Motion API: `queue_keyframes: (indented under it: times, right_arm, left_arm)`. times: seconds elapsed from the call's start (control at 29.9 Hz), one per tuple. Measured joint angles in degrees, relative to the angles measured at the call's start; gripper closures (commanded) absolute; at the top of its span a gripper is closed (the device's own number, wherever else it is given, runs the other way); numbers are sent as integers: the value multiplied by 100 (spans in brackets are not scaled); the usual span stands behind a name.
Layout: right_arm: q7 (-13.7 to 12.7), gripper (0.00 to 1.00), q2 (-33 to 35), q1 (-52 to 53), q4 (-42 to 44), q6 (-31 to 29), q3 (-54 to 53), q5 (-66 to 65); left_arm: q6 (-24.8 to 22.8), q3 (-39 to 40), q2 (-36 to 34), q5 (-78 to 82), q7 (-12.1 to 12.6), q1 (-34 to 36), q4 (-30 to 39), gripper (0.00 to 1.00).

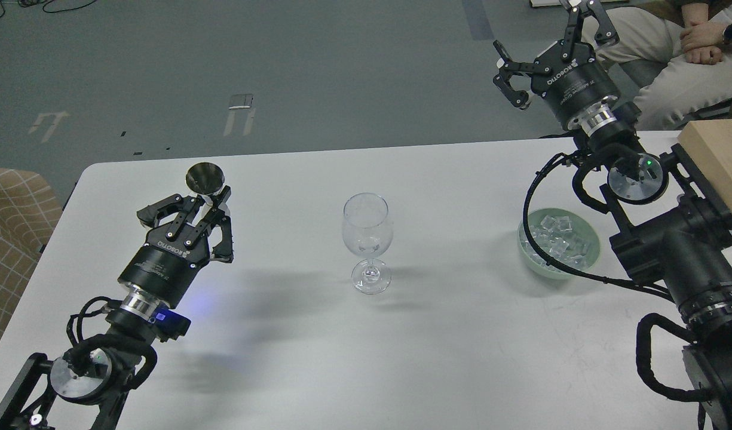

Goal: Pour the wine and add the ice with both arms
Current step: 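Lift the metal jigger with the left gripper, then carry the jigger with the left gripper above the wine glass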

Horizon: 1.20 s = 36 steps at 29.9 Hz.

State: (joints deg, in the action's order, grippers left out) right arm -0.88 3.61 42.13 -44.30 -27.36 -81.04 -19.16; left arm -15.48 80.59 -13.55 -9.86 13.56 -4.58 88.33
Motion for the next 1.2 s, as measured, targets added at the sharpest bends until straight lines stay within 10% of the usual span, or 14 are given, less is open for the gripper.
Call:
queue_keyframes:
  times: [1.2]
  right_arm:
    - [0, 0, -1, -4, -8, -2, -9, 0]
  left_arm:
    - [199, -806, -221, 151, 112, 874, 16, 100]
